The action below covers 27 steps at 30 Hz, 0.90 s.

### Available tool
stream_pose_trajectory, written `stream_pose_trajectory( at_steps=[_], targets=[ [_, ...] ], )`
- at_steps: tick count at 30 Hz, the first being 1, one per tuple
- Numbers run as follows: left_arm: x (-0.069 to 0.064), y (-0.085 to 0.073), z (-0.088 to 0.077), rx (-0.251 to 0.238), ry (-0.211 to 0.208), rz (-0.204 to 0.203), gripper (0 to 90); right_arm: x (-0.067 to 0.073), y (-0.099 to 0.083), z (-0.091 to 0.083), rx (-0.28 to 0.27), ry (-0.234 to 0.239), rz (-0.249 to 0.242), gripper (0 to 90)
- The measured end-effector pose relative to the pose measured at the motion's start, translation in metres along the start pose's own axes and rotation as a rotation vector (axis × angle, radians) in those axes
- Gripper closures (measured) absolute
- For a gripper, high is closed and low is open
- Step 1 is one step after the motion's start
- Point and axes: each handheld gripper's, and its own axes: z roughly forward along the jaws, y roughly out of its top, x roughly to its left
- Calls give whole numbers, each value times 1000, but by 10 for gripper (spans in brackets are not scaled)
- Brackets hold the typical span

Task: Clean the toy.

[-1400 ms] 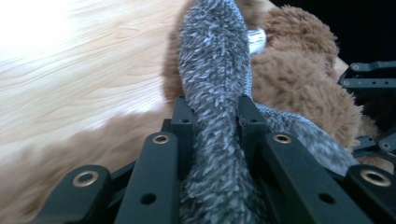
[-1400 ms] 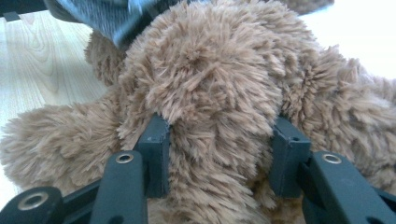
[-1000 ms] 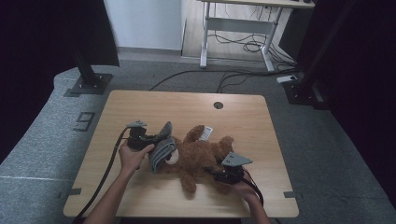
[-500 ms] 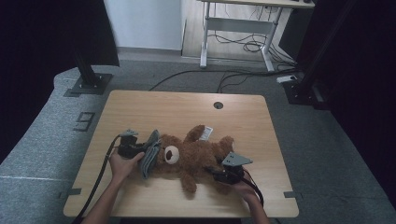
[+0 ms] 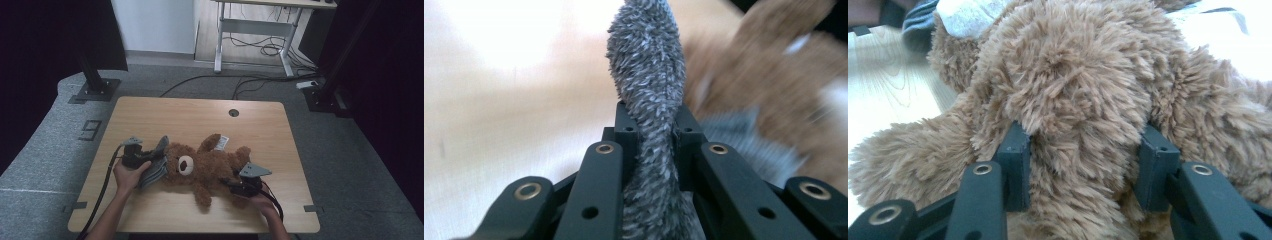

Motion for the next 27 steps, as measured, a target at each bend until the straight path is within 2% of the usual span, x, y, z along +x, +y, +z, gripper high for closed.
stream_pose_trajectory(
  at_steps=[4,7,10,13,16,21,24,27],
  targets=[
    [-17,23,-3,-42,-22,45,784,0,0,0,-2,0,5,505],
    [-27,30,7,-20,-30,79,784,0,0,1,-3,0,7,504],
    [-33,25,21,32,-30,94,783,0,0,1,-3,1,7,504],
    [-33,19,27,47,-20,94,784,1,0,2,-6,1,6,505],
    [-35,16,26,53,-7,104,784,1,0,2,-6,2,9,507],
    [-35,10,22,88,-3,92,784,2,0,2,-3,0,4,508],
    [-33,5,17,101,16,96,783,2,0,2,-1,1,2,508],
    [-25,-1,13,103,9,64,782,2,0,1,0,0,3,507]
  ],
)
